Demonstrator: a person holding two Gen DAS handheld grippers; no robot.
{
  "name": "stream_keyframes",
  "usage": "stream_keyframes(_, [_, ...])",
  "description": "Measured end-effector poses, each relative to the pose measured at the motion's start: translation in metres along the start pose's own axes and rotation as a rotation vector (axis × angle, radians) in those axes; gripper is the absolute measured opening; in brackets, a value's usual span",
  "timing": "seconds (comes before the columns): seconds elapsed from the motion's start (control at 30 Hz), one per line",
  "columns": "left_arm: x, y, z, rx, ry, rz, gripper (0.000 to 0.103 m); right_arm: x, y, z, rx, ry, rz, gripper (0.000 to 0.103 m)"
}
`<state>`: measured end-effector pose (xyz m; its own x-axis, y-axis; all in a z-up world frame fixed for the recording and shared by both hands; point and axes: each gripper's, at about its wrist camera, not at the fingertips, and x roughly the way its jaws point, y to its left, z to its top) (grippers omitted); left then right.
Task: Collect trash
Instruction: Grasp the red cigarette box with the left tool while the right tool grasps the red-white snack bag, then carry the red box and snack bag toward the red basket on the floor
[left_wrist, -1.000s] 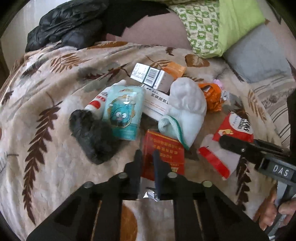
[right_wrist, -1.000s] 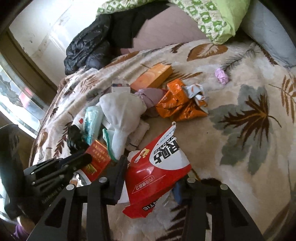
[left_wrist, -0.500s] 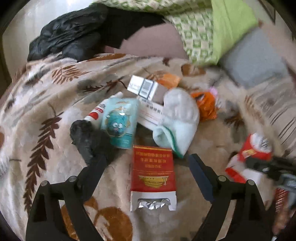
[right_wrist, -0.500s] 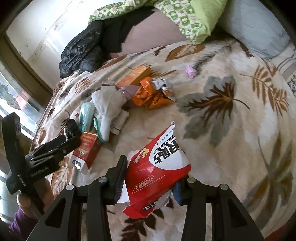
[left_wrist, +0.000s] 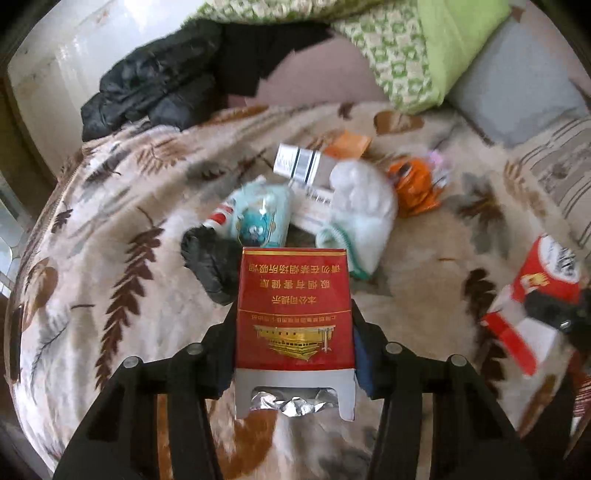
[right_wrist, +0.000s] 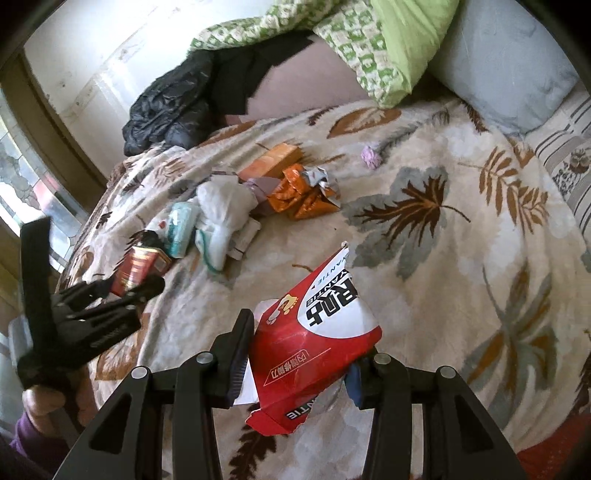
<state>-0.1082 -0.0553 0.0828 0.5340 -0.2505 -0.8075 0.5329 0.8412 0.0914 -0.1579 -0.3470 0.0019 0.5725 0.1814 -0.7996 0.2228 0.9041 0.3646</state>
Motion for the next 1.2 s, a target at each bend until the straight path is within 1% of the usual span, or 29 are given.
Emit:
stream_keyframes(0.13, [-0.038, -0.008, 0.0, -0.009, -0.042, -0.006, 0.051, -0.023, 0.012, -0.007, -0.035, -0.037, -0.004, 0.046])
stream_keyframes(0.2, [-0.055, -0.014, 0.002, 0.002, -0.068, 0.006, 0.051, -0.036, 0.018, -0.01, -0.059, -0.062, -0.015, 0.046])
stream_keyframes(0.33, [-0.08, -0.027, -0.001, 0.032, -0.117, 0.037, 0.051, -0.061, 0.029, -0.018, -0.101, -0.105, -0.038, 0.046])
stream_keyframes(0.43, [-0.092, -0.037, -0.002, 0.051, -0.131, 0.039, 0.051, -0.077, 0.033, -0.025, -0.119, -0.125, -0.046, 0.046])
stream_keyframes(0.6, [-0.104, -0.052, -0.004, 0.081, -0.148, 0.039, 0.051, -0.096, 0.032, -0.034, -0.12, -0.144, -0.044, 0.047])
stream_keyframes(0.8, [-0.11, -0.072, -0.009, 0.136, -0.154, 0.044, 0.051, -0.108, 0.023, -0.041, -0.095, -0.153, -0.051, 0.047])
stream_keyframes(0.93, [-0.112, -0.083, -0.011, 0.156, -0.159, 0.028, 0.051, -0.111, 0.011, -0.046, -0.059, -0.146, -0.047, 0.047])
stream_keyframes(1.2, [-0.114, -0.104, -0.015, 0.192, -0.161, -0.007, 0.051, -0.122, 0.0, -0.052, -0.046, -0.157, -0.06, 0.047])
